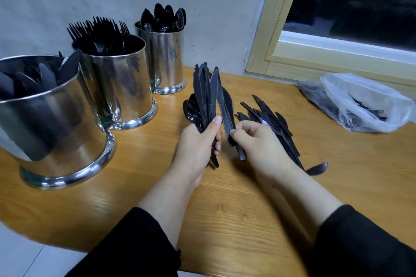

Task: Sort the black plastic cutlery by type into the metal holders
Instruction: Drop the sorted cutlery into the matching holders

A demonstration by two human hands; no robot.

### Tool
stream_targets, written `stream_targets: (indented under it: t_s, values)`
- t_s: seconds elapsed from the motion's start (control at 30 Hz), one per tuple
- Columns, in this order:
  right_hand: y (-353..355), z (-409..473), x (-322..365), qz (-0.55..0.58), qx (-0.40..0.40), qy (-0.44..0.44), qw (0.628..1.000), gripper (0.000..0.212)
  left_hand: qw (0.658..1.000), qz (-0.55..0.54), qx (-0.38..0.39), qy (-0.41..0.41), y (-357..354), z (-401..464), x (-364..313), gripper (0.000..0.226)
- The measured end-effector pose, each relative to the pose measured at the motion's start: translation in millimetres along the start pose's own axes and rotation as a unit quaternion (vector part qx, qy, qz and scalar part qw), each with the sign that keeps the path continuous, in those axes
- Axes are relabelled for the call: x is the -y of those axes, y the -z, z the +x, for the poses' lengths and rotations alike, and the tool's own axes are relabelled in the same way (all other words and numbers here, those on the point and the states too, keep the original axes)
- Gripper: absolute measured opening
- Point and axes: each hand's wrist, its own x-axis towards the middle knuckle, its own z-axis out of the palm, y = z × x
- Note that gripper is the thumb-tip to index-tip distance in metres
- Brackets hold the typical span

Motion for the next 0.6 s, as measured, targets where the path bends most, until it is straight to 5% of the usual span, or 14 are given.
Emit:
stream_targets:
  t_s: [0.17,0.27,0.33,0.47,0.6]
  values:
    - [-21.7,3.5,-6.9,-0.178,-0.041,0.072,0.981,0.038,1.000,-0.009,-0.012,0.007,-2.1,1.4,2.2,0.018]
    - [-25.4,3.8,-9.4,-0.204,-0.061,0.150,0.965,0.025,1.000,-0.019,-0.022,0.006,-1.6,2.6,3.8,0.014]
    - [-23.7,2.3,-12.6,-0.192,-0.039,0.183,0.963,0.015,0.999,0.000,-0.033,-0.004,-1.3,3.2,4.4,0.018]
    - [-13.9,-6.5,-21.8,-0.106,-0.059,0.121,0.985,0.029,0.991,0.106,-0.067,-0.042,-0.3,3.0,3.5,0.027]
    - [0.6,-10.0,-13.9,-0.003,-0.059,0.084,0.995,0.060,0.970,0.237,0.038,-0.050,-2.2,-0.8,1.7,0.019]
